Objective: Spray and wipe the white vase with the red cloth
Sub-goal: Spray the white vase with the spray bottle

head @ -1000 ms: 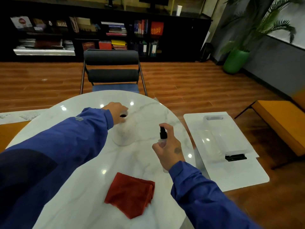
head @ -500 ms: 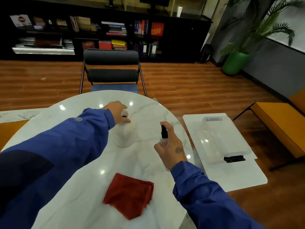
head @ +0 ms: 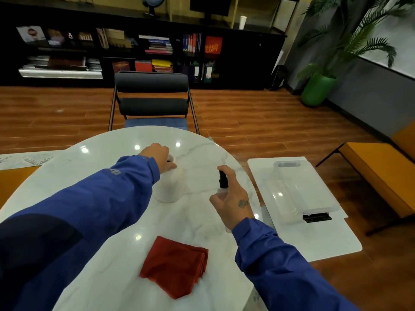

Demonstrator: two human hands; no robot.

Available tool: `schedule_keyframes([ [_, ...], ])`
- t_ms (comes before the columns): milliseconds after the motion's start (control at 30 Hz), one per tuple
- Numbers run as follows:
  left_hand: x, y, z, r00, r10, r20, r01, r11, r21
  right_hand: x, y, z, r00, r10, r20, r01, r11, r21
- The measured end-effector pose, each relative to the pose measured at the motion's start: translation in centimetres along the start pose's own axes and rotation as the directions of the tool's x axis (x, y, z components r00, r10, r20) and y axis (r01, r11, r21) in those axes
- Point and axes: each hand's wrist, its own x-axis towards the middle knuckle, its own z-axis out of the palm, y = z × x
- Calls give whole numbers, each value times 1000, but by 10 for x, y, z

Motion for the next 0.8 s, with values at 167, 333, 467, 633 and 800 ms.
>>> schedule_keyframes([
  [167,-8,-6,0,995,101,-11,-102,994,-46,-1,-1,0,1000,-2,5,2,1000,-21],
  [333,-10,-6,-4,994,108,11,-108,994,-5,-2,-1,1,999,18,30,-18,1000,-21],
  [467,-7,0,0,999,35,-3,-35,999,-18,-2,1,2,999,27,29,-26,999,-32],
  [633,-7,-2,4,997,67,-42,-71,994,-87,-3,4,4,999,28,25,-27,999,-41],
  [800,-7,-5,1,993,117,-1,-117,991,-73,-2,4,4,999,18,34,-16,999,-36],
])
